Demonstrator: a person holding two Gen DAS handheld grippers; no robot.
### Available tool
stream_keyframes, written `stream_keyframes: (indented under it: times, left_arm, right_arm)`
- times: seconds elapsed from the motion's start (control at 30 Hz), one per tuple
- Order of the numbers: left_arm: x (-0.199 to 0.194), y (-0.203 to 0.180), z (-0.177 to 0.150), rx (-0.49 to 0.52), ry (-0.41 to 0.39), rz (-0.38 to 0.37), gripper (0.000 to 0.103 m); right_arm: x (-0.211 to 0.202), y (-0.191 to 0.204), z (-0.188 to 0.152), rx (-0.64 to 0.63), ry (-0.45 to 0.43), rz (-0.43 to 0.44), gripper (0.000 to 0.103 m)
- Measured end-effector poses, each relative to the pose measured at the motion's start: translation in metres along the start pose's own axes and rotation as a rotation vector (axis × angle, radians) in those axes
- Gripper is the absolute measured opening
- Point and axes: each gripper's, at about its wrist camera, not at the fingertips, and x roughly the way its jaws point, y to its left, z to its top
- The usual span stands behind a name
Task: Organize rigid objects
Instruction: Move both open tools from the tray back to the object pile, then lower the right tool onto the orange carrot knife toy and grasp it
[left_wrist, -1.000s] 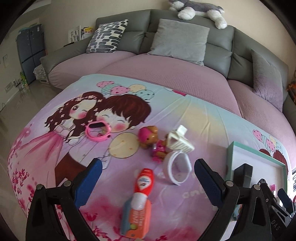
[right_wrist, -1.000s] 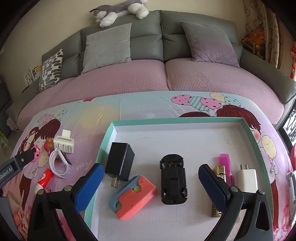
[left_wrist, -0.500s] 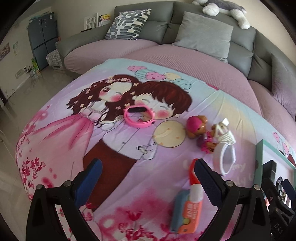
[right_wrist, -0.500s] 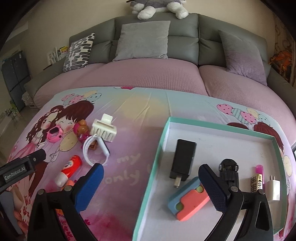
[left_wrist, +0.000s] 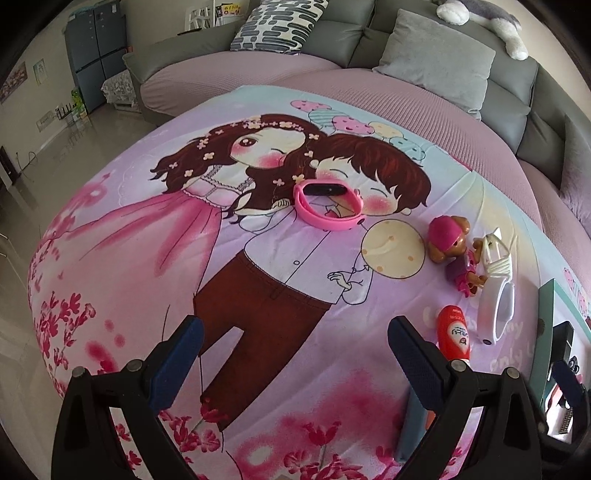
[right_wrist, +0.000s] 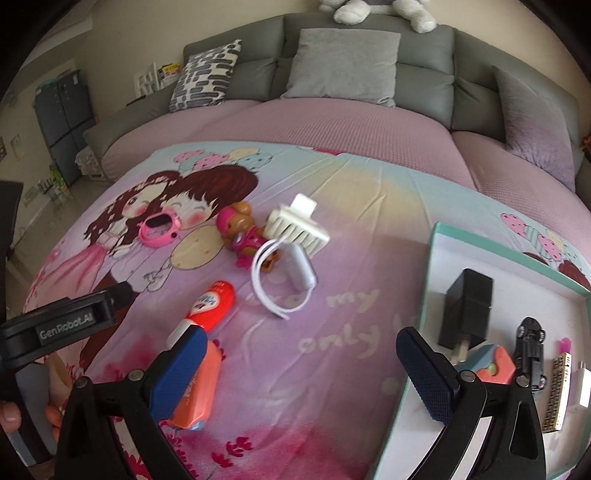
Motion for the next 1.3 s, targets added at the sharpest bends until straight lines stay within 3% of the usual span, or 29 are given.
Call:
stream_keyframes:
  times: [0.23, 0.6, 1.0, 1.3]
  left_arm:
    - [0.016, 0.012, -0.002, -0.035, 0.043, 0.016, 0.100]
    - [0.018, 0.026, -0.001, -0.070, 0.041, 0.036, 0.100]
    - [0.019, 0.028, -0.001, -0.079, 0.045, 0.047, 0.100]
    - [0.019, 0.028, 0.000, -0.075, 0.046, 0.045, 0.100]
  right_arm:
    - [0.012, 0.019, -0.009, -0.034, 0.049, 0.046, 0.103]
    - [0.020, 0.038, -0.015, -0.058, 0.089, 0.090, 0.103]
    - [0.035, 0.044, -0.023, -0.063, 0.139, 0.096, 0.103]
    - [0.039, 0.054, -0.028, -0.111, 0.141, 0.046, 0.103]
